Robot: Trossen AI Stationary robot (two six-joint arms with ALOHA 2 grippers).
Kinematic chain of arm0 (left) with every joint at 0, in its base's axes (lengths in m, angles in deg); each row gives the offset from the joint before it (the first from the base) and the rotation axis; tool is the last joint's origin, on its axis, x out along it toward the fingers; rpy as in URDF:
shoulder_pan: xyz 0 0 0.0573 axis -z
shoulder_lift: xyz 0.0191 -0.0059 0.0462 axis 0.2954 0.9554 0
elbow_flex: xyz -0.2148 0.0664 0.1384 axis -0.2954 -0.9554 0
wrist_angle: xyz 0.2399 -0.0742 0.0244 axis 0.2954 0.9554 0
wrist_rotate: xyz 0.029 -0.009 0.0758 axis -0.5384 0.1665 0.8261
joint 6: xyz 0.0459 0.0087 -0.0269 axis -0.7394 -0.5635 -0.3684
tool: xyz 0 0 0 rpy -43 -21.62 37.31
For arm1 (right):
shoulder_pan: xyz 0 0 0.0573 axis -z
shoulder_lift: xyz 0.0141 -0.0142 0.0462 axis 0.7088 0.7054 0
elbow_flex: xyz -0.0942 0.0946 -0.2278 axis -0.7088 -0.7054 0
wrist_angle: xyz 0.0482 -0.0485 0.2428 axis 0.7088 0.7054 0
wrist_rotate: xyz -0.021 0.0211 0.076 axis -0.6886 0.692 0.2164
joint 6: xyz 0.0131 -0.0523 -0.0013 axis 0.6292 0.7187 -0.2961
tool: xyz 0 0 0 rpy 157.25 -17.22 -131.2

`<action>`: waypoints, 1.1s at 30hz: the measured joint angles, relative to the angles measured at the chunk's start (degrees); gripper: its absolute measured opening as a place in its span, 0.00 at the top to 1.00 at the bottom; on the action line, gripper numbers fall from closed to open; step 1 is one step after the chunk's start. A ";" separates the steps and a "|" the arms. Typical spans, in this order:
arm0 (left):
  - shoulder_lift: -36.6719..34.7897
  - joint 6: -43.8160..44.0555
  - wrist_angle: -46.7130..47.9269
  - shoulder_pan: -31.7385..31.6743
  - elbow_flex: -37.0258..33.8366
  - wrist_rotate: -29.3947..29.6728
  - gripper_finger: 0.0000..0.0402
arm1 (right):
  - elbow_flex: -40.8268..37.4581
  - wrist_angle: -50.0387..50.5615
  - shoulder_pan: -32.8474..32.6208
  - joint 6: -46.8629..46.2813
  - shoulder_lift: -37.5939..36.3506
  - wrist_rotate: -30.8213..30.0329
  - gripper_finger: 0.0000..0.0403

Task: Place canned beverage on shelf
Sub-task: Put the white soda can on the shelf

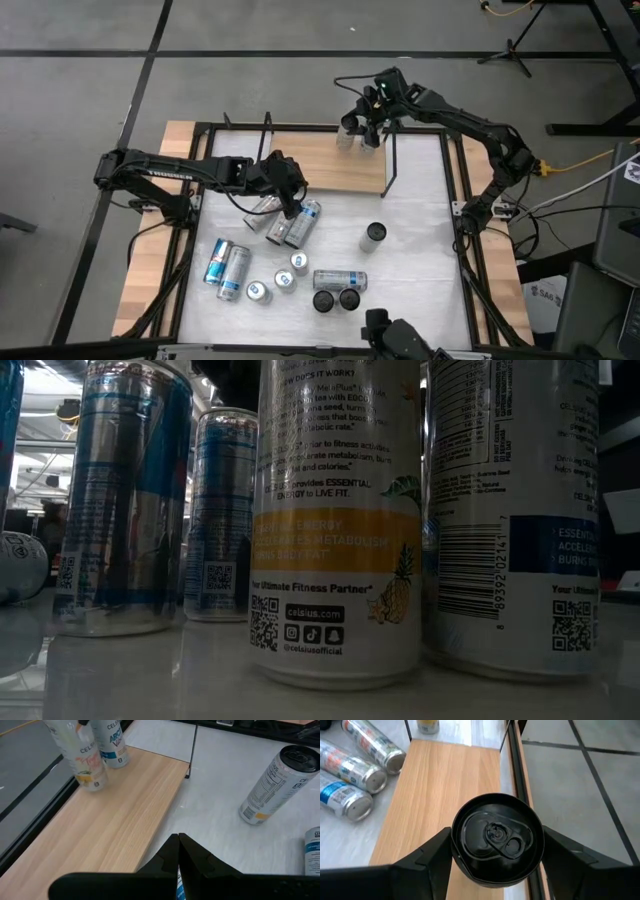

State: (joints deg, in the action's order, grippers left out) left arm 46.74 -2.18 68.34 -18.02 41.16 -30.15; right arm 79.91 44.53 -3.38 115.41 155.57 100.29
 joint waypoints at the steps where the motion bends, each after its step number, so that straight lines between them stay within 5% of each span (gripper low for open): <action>1: 0.01 0.00 0.00 0.00 0.00 0.00 1.00 | -0.32 -0.04 0.00 -0.01 0.00 -0.13 0.41; 16: 0.02 0.00 -0.02 0.00 0.00 0.00 1.00 | -1.93 -0.92 -0.02 -0.02 -0.02 -1.02 0.40; 33: 0.02 0.00 -0.04 0.00 0.00 0.00 1.00 | -1.91 -1.06 -0.11 -0.04 -0.07 -3.32 0.23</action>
State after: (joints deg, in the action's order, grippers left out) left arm 46.76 -2.18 68.30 -18.02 41.16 -30.15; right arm 78.01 43.47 -3.49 115.37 155.50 96.97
